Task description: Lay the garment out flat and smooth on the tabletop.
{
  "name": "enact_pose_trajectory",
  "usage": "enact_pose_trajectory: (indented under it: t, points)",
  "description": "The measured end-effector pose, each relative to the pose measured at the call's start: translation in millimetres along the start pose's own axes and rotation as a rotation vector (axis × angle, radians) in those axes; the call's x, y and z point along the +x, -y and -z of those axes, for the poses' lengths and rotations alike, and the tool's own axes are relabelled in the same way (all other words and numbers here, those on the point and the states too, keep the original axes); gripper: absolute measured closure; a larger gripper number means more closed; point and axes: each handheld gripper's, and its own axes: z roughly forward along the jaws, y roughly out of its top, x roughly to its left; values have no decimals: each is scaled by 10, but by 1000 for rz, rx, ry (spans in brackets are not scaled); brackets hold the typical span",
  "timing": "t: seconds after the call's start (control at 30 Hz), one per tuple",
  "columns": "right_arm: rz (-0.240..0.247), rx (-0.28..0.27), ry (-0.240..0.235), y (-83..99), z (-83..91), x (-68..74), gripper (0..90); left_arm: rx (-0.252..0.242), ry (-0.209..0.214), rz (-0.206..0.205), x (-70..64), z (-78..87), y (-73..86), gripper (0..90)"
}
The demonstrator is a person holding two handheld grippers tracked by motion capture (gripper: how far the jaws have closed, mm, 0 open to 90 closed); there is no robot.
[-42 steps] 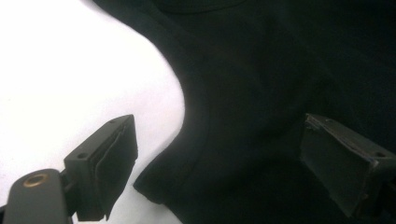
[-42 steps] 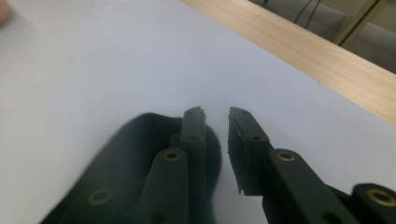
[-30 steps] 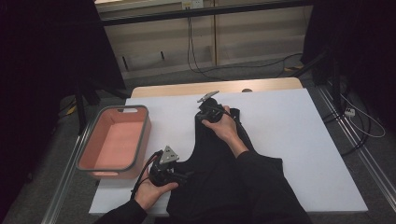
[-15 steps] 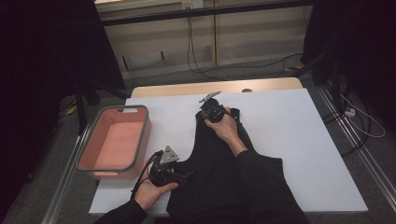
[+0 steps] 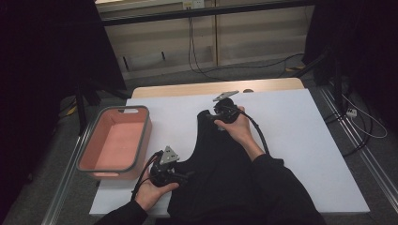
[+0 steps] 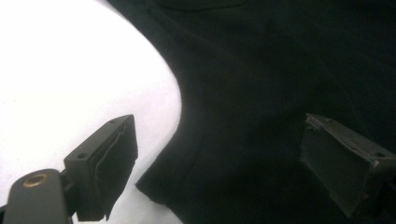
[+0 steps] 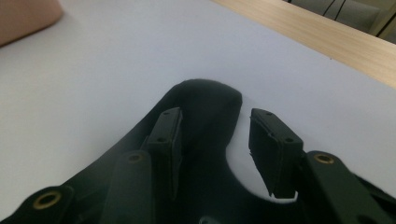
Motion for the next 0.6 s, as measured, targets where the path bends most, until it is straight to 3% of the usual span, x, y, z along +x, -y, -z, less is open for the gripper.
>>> enact_pose_trajectory:
  t: [0.33, 0.6]
  points:
    - [-4, -45, -7, 373, 579, 15, 440, -14, -20, -12, -4, 1, -3, 123]
    - [13, -65, -40, 635, 920, 161, 403, -39, -21, -24, -39, 15, -7, 120]
